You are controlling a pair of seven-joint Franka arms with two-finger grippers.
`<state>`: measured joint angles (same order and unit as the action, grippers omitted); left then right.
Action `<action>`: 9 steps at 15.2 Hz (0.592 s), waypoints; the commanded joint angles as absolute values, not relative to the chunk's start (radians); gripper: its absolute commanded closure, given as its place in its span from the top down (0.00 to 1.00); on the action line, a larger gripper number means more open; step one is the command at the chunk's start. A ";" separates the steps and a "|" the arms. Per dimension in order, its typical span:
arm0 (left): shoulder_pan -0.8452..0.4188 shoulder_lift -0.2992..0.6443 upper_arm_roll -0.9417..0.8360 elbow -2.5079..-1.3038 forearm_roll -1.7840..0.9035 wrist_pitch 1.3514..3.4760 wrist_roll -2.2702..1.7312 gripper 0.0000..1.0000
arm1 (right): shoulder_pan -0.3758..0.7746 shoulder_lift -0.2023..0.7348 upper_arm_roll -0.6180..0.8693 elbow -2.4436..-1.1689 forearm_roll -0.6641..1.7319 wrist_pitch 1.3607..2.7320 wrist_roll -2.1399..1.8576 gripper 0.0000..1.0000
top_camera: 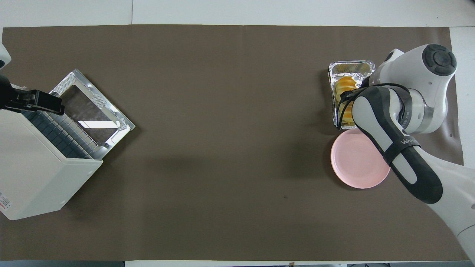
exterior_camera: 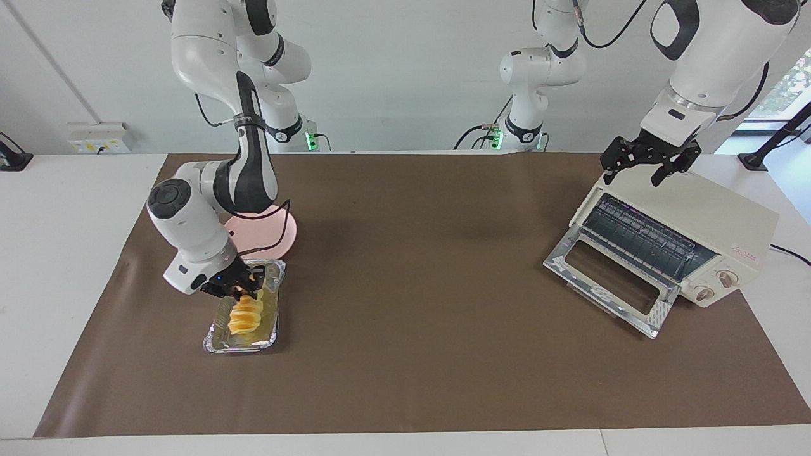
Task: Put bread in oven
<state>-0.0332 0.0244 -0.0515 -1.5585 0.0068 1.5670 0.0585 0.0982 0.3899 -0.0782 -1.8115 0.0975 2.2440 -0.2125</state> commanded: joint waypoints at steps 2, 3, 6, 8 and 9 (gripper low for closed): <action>-0.023 -0.002 -0.055 -1.583 -0.014 1.572 0.051 1.00 | 0.075 0.377 -0.075 -1.803 0.106 2.237 -0.218 1.00; -0.023 -0.003 -0.055 -1.583 -0.014 1.572 0.051 1.00 | 0.063 0.377 -0.078 -1.780 0.106 2.218 -0.242 1.00; -0.023 -0.003 -0.055 -1.583 -0.014 1.572 0.051 1.00 | 0.012 0.382 -0.078 -1.746 0.107 2.195 -0.296 1.00; -0.023 -0.002 -0.055 -1.583 -0.014 1.572 0.051 1.00 | -0.003 0.388 -0.077 -1.756 0.109 2.201 -0.296 1.00; -0.023 -0.002 -0.055 -1.583 -0.014 1.572 0.051 1.00 | -0.009 0.390 -0.077 -1.769 0.109 2.206 -0.296 1.00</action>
